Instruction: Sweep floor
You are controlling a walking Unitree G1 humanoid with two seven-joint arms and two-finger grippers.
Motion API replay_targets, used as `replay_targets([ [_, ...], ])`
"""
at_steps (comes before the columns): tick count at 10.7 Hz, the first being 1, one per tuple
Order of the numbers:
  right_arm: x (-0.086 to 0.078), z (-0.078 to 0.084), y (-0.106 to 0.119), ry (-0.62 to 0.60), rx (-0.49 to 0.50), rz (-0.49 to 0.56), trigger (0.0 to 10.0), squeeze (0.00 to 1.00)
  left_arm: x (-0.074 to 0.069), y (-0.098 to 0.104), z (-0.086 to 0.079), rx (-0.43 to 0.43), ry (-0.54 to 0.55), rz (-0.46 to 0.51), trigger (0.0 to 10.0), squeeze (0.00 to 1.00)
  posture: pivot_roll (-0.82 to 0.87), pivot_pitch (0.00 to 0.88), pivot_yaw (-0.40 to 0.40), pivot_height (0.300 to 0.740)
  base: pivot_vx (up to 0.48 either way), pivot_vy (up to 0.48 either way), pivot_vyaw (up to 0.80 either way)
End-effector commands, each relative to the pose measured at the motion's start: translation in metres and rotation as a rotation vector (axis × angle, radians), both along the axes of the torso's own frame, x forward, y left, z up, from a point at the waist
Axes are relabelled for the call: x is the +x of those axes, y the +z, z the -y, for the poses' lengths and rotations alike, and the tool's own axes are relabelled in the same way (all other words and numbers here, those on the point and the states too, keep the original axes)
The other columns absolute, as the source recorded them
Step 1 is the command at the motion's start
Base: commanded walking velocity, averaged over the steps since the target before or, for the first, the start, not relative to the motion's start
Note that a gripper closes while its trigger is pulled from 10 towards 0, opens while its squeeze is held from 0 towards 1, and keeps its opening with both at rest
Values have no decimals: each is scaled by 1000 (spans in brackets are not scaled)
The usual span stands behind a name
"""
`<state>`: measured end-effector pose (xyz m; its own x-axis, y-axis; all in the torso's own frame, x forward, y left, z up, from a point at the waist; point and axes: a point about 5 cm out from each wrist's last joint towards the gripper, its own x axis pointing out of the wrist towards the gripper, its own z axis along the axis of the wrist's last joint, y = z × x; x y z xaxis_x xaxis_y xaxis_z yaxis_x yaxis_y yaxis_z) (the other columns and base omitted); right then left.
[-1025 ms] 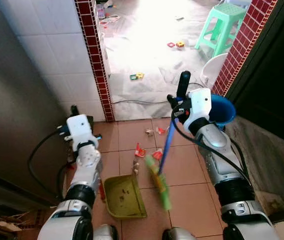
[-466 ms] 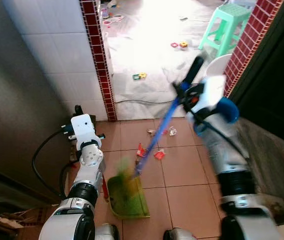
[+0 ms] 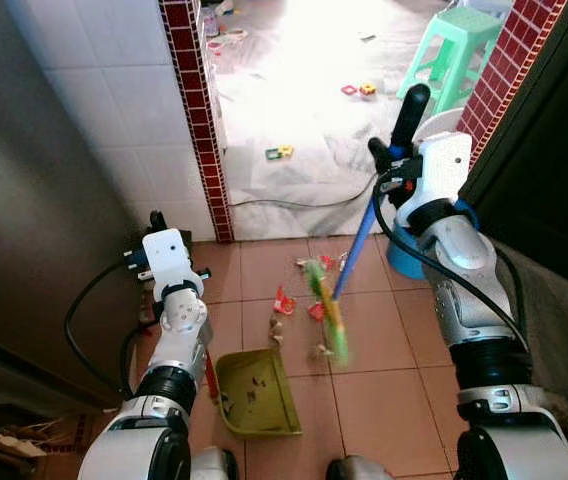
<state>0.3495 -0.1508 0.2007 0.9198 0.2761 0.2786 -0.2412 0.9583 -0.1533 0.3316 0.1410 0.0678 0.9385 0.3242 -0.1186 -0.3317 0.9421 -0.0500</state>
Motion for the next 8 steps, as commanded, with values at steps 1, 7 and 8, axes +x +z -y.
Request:
replay_targets([
  [1, -1, -2, 6, -7, -6, 41, 10000, 0, -3, -6, 4, -55, -42, -26, 10000, 0, -144, 77, 33, 740, 0, 0, 0],
  [7, -6, -32, -22, 238, 240, -215, 10000, 0, -2, 7, 0, 4, -40, -5, 10000, 0, -127, 62, 40, 740, 0, 0, 0],
  [8, -5, -31, -15, 271, 283, -212, 10000, 0, -2, 7, 1, 5, -40, -7, 10000, 0, -129, 60, 41, 740, 0, 0, 0],
])
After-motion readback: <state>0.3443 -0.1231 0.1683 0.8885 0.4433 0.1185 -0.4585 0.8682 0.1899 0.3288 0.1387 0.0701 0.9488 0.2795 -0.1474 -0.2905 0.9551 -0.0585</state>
